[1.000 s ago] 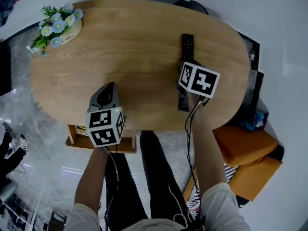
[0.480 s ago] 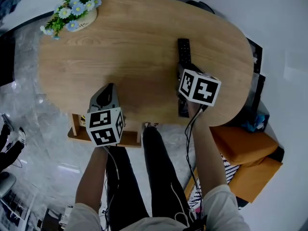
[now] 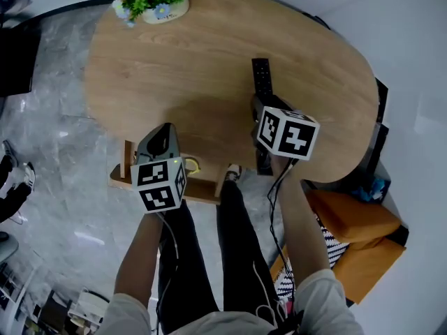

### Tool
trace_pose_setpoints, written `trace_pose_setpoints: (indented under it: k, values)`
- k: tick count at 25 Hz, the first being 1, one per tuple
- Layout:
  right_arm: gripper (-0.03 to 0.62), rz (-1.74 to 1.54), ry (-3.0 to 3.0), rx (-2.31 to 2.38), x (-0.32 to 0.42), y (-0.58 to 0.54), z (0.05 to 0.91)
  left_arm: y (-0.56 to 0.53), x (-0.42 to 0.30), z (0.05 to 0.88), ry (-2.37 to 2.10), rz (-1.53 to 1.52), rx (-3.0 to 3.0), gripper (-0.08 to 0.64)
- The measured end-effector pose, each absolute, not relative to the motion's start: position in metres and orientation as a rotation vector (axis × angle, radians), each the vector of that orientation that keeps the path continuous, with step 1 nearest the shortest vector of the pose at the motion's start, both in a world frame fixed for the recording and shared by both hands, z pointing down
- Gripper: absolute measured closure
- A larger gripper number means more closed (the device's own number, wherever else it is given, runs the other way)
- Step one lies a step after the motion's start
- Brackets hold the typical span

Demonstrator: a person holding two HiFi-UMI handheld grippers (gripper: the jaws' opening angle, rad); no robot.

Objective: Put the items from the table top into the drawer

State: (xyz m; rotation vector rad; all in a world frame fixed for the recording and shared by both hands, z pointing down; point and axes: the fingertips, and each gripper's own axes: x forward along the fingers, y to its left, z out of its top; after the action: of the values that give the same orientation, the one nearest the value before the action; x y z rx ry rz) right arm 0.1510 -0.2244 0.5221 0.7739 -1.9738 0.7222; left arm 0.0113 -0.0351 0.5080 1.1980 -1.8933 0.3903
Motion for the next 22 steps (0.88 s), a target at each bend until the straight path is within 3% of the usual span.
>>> trace_pose_setpoints:
  k: [22]
  values:
    - [0.405,0.573,-2.031,0.243,0.019,-0.018,0.515,0.16,-0.06,0.521,-2.013,0.203,0.817,0.549]
